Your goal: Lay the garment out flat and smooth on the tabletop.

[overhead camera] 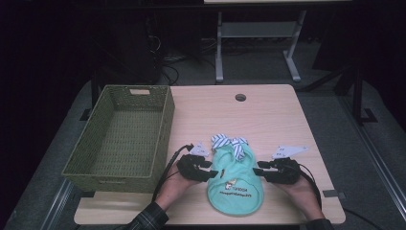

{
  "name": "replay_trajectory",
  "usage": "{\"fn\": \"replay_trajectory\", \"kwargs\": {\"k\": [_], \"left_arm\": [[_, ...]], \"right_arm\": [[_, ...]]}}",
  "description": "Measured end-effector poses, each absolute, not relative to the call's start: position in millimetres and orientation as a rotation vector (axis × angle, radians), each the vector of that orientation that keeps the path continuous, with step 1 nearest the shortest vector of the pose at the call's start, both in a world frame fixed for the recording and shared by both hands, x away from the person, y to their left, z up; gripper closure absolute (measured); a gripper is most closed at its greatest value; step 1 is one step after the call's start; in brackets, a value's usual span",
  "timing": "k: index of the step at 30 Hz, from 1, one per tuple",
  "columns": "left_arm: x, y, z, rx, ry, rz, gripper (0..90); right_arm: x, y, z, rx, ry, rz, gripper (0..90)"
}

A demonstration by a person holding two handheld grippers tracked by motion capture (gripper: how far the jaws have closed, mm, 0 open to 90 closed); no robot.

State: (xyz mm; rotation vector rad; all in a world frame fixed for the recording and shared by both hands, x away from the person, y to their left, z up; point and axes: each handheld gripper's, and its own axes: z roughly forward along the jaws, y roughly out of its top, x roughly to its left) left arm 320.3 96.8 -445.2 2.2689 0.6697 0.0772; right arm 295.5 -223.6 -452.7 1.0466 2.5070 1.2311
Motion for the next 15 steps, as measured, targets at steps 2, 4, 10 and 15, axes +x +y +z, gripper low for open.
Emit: {"fn": "replay_trajectory", "kwargs": {"k": [2, 4, 10, 15], "left_arm": [[324.1, 97.6, -443.5, 2.256, 0.69, 0.071, 51.1], [328.4, 98.2, -442.6, 2.248, 0.703, 0.066, 48.3], [342.0, 98.2, -440.5, 2.27, 0.717, 0.065, 44.4], [351.4, 98.1, -437.0, 2.284, 0.735, 0.084, 40.7]], "right_arm": [[298.9, -223.7, -450.7, 1.05, 2.501, 1.234, 60.7], [302.9, -223.4, -448.8, 1.051, 2.497, 1.243, 60.3], [316.9, -220.8, -443.1, 1.055, 2.49, 1.244, 58.8], [328.7, -219.7, -437.4, 1.054, 2.478, 1.254, 58.2]]}}
